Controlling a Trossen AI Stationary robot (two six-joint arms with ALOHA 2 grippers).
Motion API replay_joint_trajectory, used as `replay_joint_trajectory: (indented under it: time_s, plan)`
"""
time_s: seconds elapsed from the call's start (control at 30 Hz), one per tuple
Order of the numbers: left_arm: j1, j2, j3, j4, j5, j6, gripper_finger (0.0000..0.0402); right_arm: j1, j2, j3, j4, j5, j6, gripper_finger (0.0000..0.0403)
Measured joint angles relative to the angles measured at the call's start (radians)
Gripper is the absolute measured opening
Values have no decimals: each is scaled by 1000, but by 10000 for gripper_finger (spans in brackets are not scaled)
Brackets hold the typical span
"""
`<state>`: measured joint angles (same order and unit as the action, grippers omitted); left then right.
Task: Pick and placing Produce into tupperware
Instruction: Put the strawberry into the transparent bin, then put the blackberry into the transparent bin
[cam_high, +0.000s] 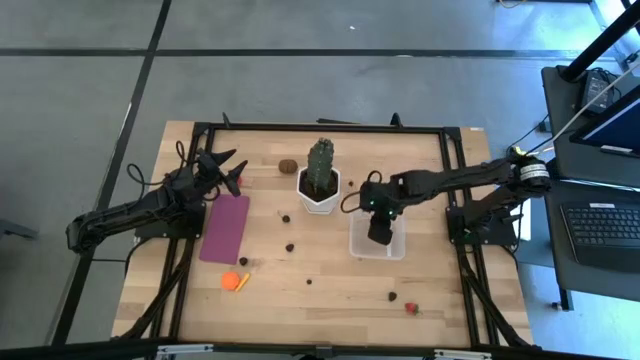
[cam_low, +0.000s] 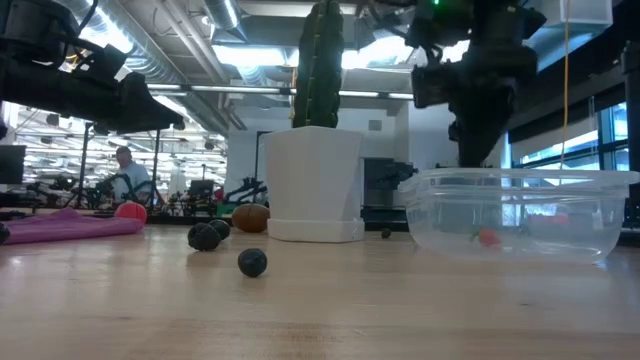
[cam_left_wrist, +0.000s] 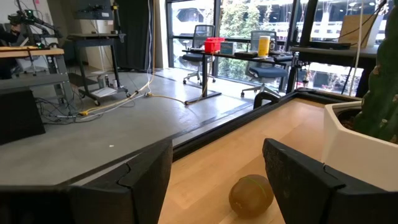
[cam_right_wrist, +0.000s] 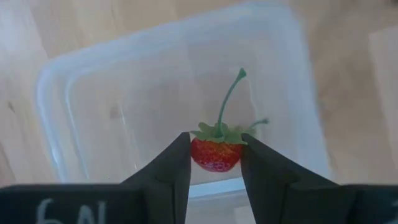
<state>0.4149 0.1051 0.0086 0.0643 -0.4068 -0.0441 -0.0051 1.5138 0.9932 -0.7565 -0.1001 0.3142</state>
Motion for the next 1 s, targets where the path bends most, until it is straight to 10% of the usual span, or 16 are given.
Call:
replay_joint_trajectory:
  time_s: [1.0]
  plan:
    - [0, 0, 0, 0, 0, 0, 244, 11, 90, -1, -7, -25, 101, 200]
